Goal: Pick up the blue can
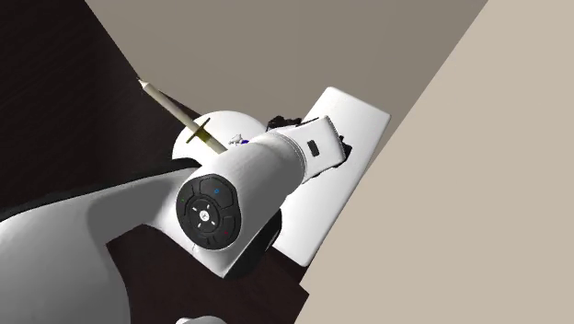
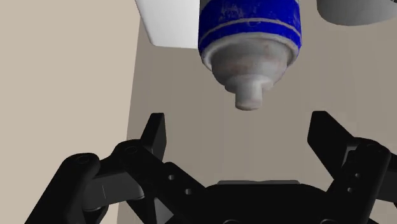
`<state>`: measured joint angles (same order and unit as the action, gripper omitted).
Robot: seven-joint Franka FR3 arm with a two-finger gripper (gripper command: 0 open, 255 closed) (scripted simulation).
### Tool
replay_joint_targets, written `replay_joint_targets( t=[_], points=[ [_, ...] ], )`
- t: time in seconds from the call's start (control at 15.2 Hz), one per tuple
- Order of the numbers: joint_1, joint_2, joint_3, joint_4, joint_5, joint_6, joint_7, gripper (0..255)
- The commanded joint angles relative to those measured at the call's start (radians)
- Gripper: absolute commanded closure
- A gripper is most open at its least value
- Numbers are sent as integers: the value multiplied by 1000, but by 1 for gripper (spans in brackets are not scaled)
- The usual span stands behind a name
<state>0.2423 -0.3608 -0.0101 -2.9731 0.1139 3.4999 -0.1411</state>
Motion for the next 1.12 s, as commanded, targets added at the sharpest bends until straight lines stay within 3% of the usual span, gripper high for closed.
replay_joint_targets(
  t=[0.0,0.53,0.66,0.73,1.06],
  points=[
    [34,173,-8,36,-7,216,20,0],
    [27,356,-12,49,-45,390,54,0],
    [26,356,-11,49,-45,390,54,0],
    [27,360,-10,51,-43,391,54,255],
    [28,363,-10,51,-43,394,54,255]
  ],
)
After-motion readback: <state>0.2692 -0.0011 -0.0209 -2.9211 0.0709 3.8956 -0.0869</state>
